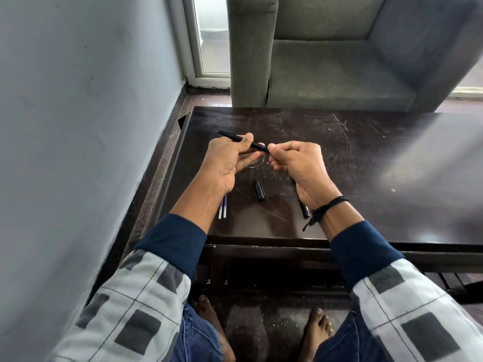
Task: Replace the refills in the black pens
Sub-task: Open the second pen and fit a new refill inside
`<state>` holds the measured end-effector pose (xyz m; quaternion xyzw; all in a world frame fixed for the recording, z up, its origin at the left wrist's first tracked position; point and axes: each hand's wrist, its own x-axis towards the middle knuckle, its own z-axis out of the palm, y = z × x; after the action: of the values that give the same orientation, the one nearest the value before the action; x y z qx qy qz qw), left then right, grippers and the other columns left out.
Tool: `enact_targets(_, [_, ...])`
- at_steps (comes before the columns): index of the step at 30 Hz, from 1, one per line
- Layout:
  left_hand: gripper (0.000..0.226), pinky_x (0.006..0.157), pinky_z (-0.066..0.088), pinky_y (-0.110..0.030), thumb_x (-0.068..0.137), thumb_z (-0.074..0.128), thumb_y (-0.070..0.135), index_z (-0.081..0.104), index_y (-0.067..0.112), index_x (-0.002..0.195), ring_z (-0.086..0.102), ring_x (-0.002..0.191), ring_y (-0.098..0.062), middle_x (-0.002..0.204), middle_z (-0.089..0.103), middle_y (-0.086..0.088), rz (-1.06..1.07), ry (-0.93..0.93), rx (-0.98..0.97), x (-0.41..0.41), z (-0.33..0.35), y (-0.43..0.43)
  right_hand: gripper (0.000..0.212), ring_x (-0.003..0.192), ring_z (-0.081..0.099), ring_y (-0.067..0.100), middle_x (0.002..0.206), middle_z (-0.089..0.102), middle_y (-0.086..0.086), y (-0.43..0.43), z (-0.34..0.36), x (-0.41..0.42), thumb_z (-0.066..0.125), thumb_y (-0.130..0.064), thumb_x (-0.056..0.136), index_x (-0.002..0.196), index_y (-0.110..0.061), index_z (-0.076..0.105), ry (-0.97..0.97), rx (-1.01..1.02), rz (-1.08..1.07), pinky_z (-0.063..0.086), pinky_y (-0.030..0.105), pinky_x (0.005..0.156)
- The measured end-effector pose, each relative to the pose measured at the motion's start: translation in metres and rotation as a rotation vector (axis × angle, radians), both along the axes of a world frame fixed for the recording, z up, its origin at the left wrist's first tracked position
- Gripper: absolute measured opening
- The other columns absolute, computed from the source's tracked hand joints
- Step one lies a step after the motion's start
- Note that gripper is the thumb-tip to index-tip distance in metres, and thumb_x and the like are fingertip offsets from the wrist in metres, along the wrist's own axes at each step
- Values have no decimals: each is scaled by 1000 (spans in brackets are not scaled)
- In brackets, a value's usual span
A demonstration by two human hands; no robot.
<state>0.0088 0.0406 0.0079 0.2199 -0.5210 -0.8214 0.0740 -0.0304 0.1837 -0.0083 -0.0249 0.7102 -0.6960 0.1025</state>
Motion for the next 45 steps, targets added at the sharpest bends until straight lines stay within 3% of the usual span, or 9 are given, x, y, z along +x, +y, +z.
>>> enact_targets(4, [11,73,63,-30,94,64,2,62,-7,100,75,77,-29,91,73,-24,-4,1,2,-1,0,-2,8,69,64,13,70,72,2,0,-1,-1,77,-9,89,86,-2,73,30,3,15,55,21,66])
enact_targets(9, [8,72,63,-28,95,63,3,63,-5,98,76,74,-27,87,73,-21,-9,9,-13,0,-1,-4,23,61,63,10,71,71,7,-1,1,-1,75,-27,93,89,-4,73,-37,-24,46,53,19,60])
enact_targets(13, [7,65,61,-25,94,64,2,63,-5,95,75,70,-26,85,73,-21,-17,13,-3,0,-1,-2,18,56,60,9,64,68,4,-1,1,0,73,-15,94,78,-5,71,-5,0,23,51,17,54])
enact_targets(16, [8,65,62,-25,94,64,2,63,-6,96,76,73,-28,87,73,-23,-12,12,5,0,-1,-1,11,60,60,10,66,68,4,-1,2,1,74,-8,92,84,-1,70,27,7,13,52,18,57])
enact_targets(22, [7,68,62,-25,95,64,3,64,-4,92,76,74,-27,83,74,-19,-10,24,-3,-1,-1,-4,22,57,62,10,69,70,6,-1,3,2,74,-27,94,90,-5,72,-37,-17,38,53,19,57])
enact_targets(29, [7,67,61,-25,94,64,3,63,-4,95,76,79,-30,90,74,-23,-5,12,2,-2,-4,-1,13,61,61,10,67,68,3,0,2,2,74,-8,92,81,-4,69,19,11,8,53,18,59])
enact_targets(35, [15,68,62,-25,95,63,4,62,-9,104,76,79,-30,95,73,-25,-4,18,8,-2,-3,-5,22,61,63,11,72,71,8,1,4,0,74,-27,93,88,-6,71,-36,-17,24,54,19,59])
enact_targets(41, [11,64,60,-24,94,64,4,64,-6,99,76,83,-32,97,73,-26,-4,10,-1,-3,-5,-3,17,62,62,11,69,68,7,1,2,0,74,-12,92,78,-6,70,6,11,-6,53,20,59])
enact_targets(45, [10,63,60,-23,95,63,4,63,-6,98,76,76,-29,90,73,-23,-3,19,10,-3,-4,-5,15,67,65,12,75,71,9,1,2,-1,78,-17,90,84,-5,71,12,-5,12,54,19,63])
